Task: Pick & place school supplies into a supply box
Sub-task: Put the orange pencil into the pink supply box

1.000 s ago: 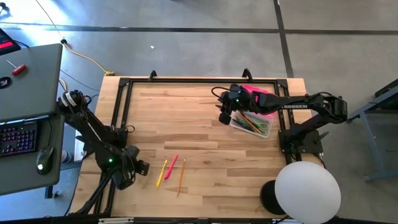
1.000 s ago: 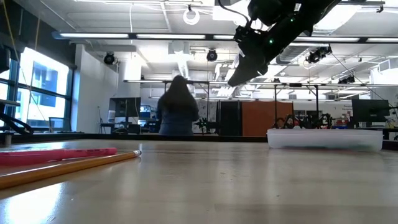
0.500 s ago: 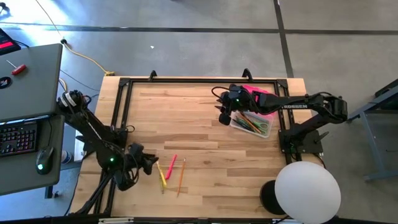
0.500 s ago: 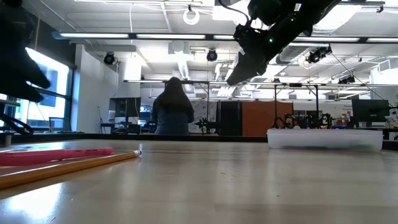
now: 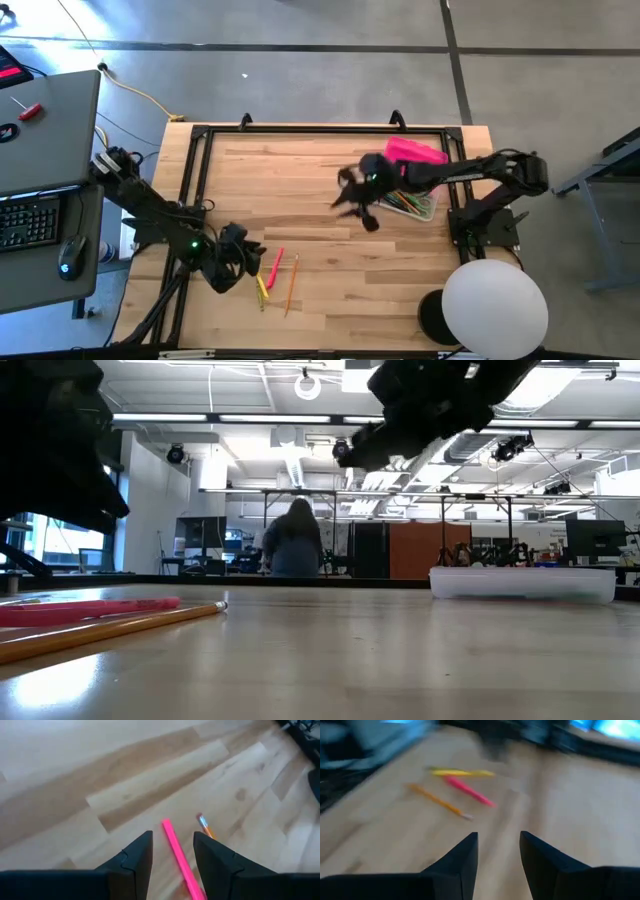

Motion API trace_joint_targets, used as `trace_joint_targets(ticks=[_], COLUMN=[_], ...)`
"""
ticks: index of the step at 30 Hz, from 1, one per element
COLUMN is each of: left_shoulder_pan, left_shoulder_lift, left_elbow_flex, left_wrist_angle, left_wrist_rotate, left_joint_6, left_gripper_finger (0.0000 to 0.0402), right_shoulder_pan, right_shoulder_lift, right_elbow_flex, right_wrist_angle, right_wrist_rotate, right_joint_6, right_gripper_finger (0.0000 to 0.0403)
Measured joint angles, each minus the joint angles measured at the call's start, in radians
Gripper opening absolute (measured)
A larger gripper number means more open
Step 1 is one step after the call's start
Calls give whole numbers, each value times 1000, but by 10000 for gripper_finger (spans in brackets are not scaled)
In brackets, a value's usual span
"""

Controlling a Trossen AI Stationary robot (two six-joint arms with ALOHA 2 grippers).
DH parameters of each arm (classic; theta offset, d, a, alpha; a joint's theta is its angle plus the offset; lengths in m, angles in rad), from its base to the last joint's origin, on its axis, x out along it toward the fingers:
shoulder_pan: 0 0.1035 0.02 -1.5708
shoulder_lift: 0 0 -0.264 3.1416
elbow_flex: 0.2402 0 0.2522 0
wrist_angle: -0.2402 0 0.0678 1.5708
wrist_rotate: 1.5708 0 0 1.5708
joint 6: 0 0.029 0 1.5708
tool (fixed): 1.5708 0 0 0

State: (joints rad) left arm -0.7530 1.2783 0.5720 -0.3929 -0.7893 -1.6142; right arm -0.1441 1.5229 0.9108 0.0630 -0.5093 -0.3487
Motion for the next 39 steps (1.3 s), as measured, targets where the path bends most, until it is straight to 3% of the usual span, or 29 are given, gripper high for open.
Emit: trace_joint_targets(ticks=[6, 10, 16, 21, 25, 29, 39], left_shoulder_pan=[64, 84, 86, 86, 86, 86, 86], left_shoulder_lift=[-8, -8, -30, -88, -135, -163, -190], left_elbow_flex=[0, 1, 40, 119, 182, 218, 228], left_wrist_angle=[1, 2, -5, -99, -262, -414, -440], left_wrist_rotate=[2, 14, -3, -13, -27, -77, -78], left_joint_6=[68, 73, 149, 197, 197, 195, 189], left_gripper_finger=[177, 177, 177, 177, 177, 177, 177], right_shoulder_pan=[128, 169, 150, 147, 158, 159, 159], right_shoulder_lift=[222, 354, 530, 683, 793, 868, 921], right_elbow_flex=[2, 48, 298, 577, 721, 802, 807], right_wrist_angle=[353, 443, 408, 154, -32, -41, -84], right_wrist_rotate=[-121, -309, -526, -639, -649, -622, -463], right_joint_6=[-172, -335, -162, -152, -278, -324, -417], right_gripper_finger=[124, 124, 124, 119, 102, 83, 78])
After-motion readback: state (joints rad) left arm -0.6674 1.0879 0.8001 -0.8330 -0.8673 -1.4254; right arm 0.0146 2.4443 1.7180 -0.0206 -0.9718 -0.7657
